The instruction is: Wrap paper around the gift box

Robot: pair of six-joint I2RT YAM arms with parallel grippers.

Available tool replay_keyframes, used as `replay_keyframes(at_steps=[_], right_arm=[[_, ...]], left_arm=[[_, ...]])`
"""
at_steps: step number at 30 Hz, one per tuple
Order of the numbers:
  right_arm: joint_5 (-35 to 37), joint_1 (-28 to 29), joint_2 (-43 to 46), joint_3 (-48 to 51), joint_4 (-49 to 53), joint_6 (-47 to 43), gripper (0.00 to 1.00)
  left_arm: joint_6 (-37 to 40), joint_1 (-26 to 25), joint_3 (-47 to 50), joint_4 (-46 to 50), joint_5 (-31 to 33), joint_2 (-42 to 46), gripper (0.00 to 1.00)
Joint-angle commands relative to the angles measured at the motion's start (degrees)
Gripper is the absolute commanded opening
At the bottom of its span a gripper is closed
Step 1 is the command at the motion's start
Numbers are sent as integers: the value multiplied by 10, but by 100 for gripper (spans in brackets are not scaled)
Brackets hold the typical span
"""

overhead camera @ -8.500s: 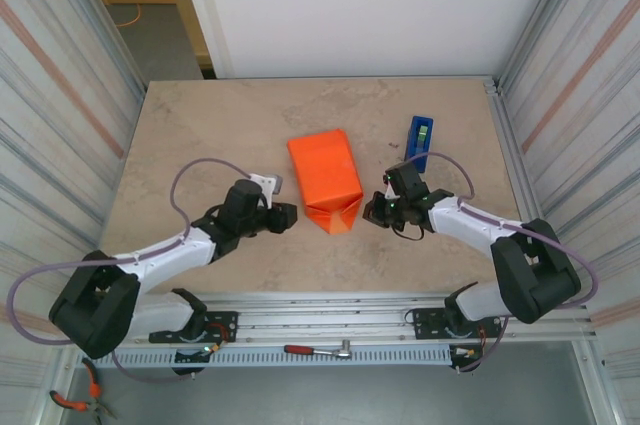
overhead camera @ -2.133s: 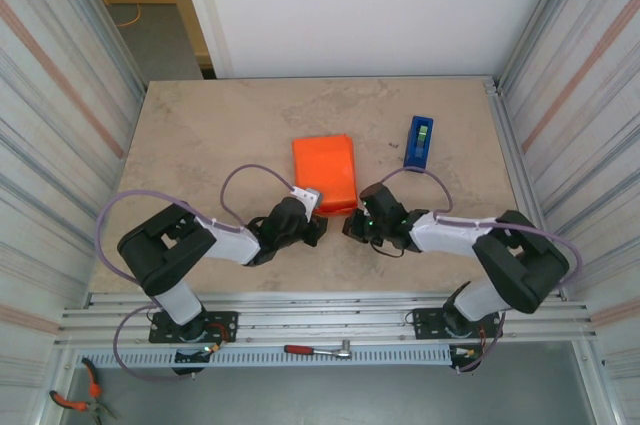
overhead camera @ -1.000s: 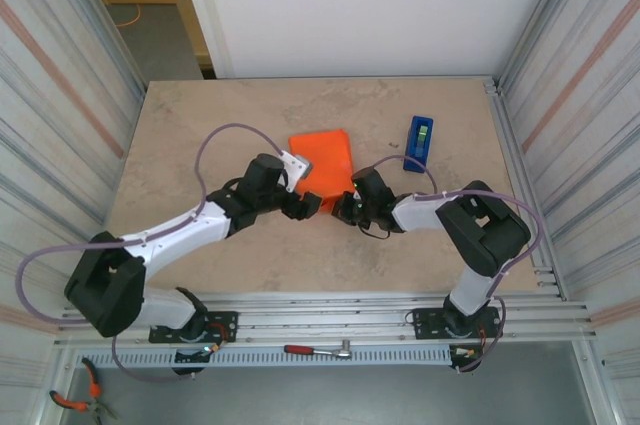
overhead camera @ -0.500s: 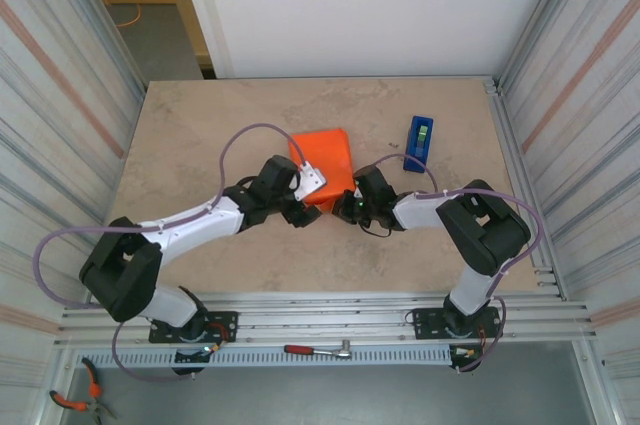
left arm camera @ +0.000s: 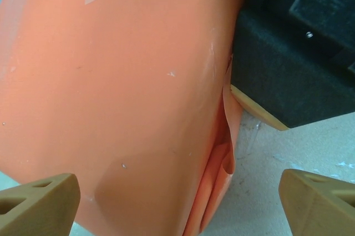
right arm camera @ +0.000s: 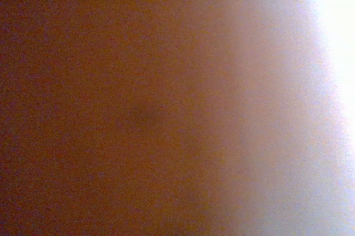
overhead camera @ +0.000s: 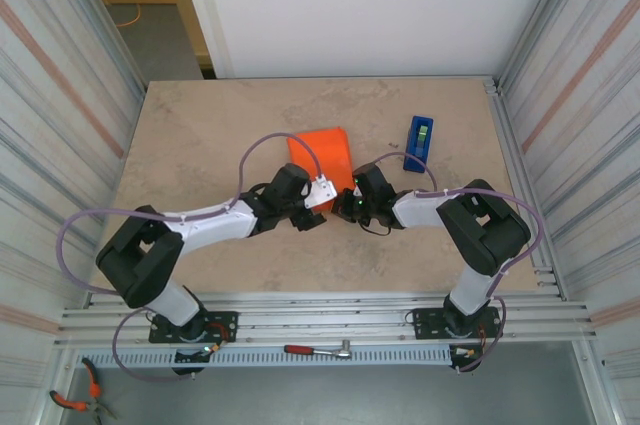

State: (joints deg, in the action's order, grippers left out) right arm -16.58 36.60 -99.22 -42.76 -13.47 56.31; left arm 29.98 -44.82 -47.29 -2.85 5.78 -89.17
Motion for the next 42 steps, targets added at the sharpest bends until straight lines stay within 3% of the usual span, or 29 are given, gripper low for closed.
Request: replay_keyframes(at_steps=[1, 13, 26, 29, 38, 42], right_arm=[[-5, -5, 0, -17, 9, -14, 0], [-5, -5, 2, -17, 11, -14, 0], [-2, -9, 16, -4, 12, -13, 0], [-3, -16, 29, 3, 17, -13, 0], [-12, -74, 146, 38, 97, -44, 0], [-26, -163, 228, 53, 169, -84, 0]], left_arm=[[22, -4, 7, -31, 23, -13, 93], [23, -4, -14, -37, 36, -54, 90], [25, -4, -41, 8, 21, -72, 59], [21, -4, -48, 19, 18, -75, 56], [7, -4, -57, 33, 14, -82, 57], [5, -4, -58, 34, 14, -82, 58]])
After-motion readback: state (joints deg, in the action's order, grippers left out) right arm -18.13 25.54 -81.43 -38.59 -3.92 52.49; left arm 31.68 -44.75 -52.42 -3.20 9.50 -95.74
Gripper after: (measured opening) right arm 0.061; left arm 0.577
